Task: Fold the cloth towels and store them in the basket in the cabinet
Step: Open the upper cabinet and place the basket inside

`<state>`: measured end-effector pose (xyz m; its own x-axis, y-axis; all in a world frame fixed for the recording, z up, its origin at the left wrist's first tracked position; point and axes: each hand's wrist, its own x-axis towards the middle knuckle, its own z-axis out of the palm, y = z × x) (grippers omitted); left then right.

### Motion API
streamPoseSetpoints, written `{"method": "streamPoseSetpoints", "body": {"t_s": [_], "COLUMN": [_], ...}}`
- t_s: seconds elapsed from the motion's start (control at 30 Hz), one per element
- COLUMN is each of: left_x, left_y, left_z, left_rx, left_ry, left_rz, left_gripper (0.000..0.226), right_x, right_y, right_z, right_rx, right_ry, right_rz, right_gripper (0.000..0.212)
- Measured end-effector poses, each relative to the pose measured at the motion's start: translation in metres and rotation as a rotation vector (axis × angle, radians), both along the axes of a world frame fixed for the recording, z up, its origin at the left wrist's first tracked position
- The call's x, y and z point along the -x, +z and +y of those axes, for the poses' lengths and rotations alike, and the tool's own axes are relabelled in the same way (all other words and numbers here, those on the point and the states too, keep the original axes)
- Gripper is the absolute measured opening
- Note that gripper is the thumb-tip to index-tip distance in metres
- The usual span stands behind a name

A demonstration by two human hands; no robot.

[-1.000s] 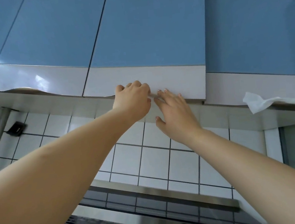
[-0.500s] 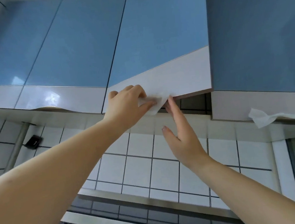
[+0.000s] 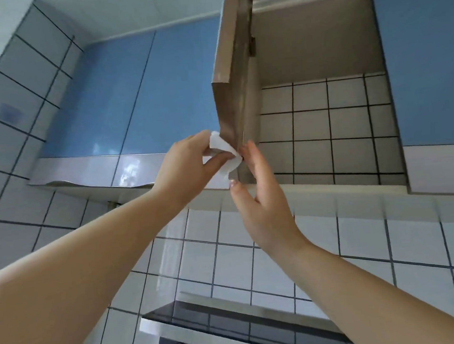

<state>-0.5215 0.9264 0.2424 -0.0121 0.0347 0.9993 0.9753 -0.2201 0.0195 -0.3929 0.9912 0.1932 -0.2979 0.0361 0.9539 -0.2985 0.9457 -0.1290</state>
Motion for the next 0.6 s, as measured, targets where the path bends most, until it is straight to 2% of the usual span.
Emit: {"method": "streamPoseSetpoints", "body": {"t_s": [0.13, 0.33, 0.53, 0.6], "left_x": [0.026, 0.052, 0.053, 0.054], "left_y": [-0.004, -0.008, -0.008, -0.008], "left_z": [-0.015, -0.019, -0.020, -0.020], "left_rx": [0.019, 0.031, 0.048, 0.057], "left_ry": [-0.099, -0.231, -0.296, -0.312], "left_rz": [-0.064, -0.140, -0.135, -0.144], "left_gripper": [0.003, 0.021, 0.022, 0.015], "right_x": [0.028, 0.056, 0.070, 0.072], "right_y": [0.009, 0.015, 0.017, 0.016], "right_z": [-0.017, -0.028, -0.028, -0.027], "right_rx": [0.010, -0.028, -0.033, -0.032], "right_ry": [-0.074, -0.126, -0.143, -0.151], "right_rz": [-0.092, -0.123, -0.050, -0.040], "right_gripper": [0.065, 0.062, 0.061, 0.061]}}
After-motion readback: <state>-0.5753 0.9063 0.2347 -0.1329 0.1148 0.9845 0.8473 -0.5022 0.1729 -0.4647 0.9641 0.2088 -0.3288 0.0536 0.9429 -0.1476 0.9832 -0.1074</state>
